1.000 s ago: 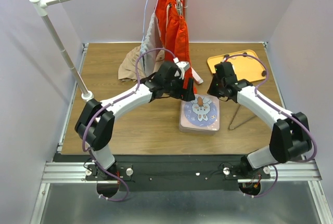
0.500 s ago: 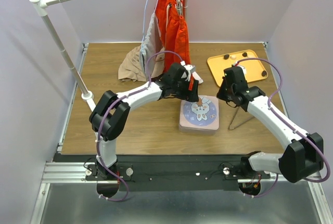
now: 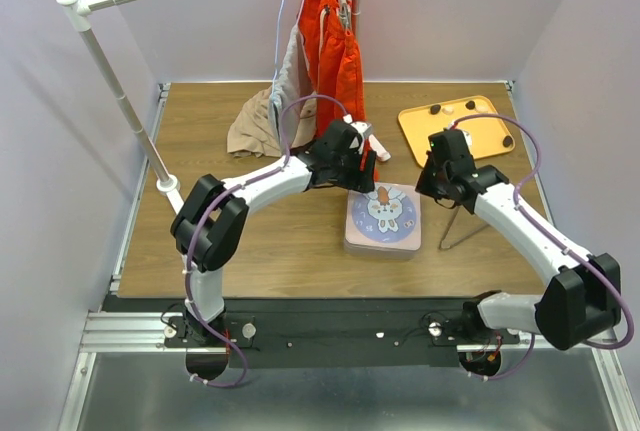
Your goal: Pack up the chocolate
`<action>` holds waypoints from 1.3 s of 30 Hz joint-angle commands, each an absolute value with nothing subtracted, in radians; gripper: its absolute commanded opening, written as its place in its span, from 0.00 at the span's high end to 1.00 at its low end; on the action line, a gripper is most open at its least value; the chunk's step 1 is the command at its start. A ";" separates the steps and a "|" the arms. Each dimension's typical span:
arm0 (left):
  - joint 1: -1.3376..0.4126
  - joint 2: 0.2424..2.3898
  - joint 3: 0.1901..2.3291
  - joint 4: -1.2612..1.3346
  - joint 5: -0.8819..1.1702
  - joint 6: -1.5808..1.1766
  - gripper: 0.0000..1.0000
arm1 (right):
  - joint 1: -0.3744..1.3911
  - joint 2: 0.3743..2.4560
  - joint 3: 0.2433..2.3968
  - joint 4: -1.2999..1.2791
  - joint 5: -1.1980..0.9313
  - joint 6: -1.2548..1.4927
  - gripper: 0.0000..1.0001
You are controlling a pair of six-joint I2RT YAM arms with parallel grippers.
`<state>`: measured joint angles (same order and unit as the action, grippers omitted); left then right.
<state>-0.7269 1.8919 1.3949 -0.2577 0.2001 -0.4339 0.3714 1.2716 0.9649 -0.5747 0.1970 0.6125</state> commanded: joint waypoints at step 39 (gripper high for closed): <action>-0.833 1.703 1.041 -0.247 0.249 -0.405 0.69 | 0.382 1.132 0.718 -0.541 -0.077 0.689 0.95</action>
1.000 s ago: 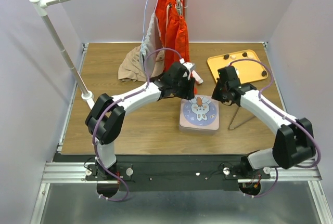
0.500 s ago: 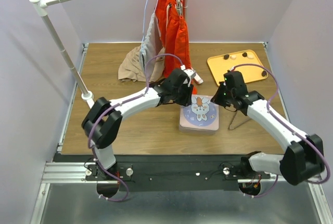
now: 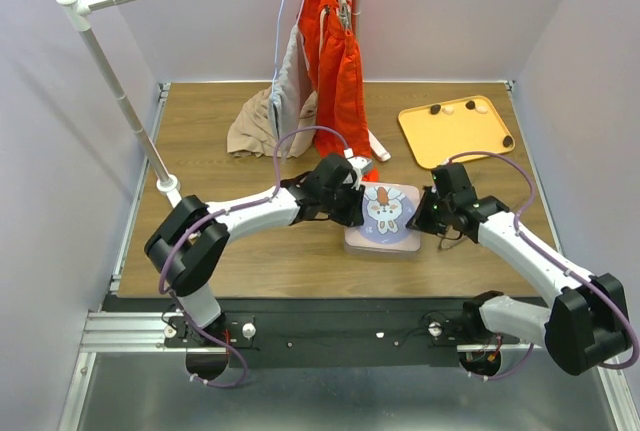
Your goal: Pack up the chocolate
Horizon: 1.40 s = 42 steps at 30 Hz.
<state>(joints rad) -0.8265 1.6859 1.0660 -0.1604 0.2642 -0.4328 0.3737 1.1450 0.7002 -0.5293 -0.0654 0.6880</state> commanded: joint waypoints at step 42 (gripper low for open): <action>-0.893 1.700 1.149 -0.346 0.201 -0.417 0.68 | 0.492 1.101 0.681 -0.592 0.047 0.747 0.83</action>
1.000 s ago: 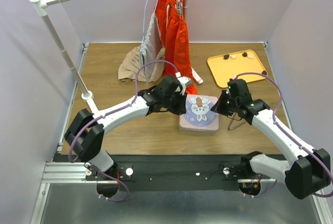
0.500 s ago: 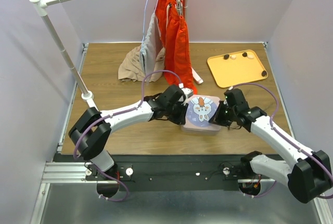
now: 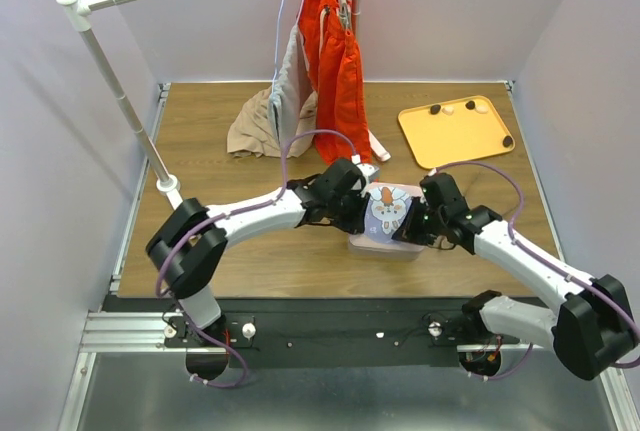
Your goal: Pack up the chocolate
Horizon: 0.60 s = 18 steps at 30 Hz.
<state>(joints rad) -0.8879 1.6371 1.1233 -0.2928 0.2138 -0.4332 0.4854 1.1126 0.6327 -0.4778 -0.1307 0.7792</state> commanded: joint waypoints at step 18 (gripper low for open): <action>-0.798 1.940 1.428 -0.305 0.104 -0.408 0.67 | 0.408 1.511 0.983 -0.486 0.266 0.629 0.72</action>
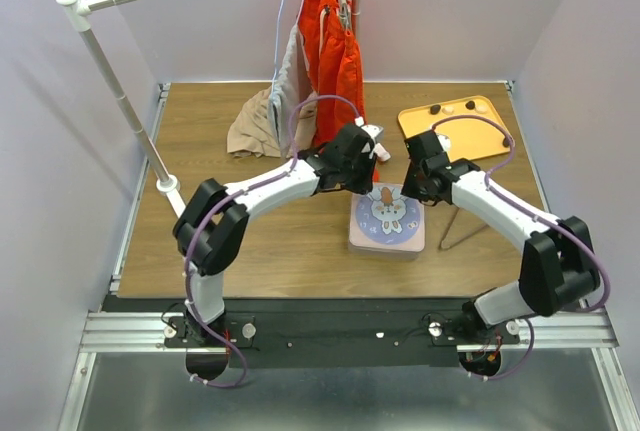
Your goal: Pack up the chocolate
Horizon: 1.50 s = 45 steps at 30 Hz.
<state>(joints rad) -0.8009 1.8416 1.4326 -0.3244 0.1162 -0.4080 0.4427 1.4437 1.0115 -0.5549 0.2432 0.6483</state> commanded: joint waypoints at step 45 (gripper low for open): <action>-0.290 1.056 1.190 -0.408 -0.190 -0.373 0.44 | 0.005 1.195 1.055 -0.627 0.387 0.657 0.00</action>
<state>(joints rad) -0.3328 1.1194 1.2098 -0.4179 -0.1028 -0.3416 0.0063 1.2499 1.0718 -0.6090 0.3622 0.6468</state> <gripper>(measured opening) 0.557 0.998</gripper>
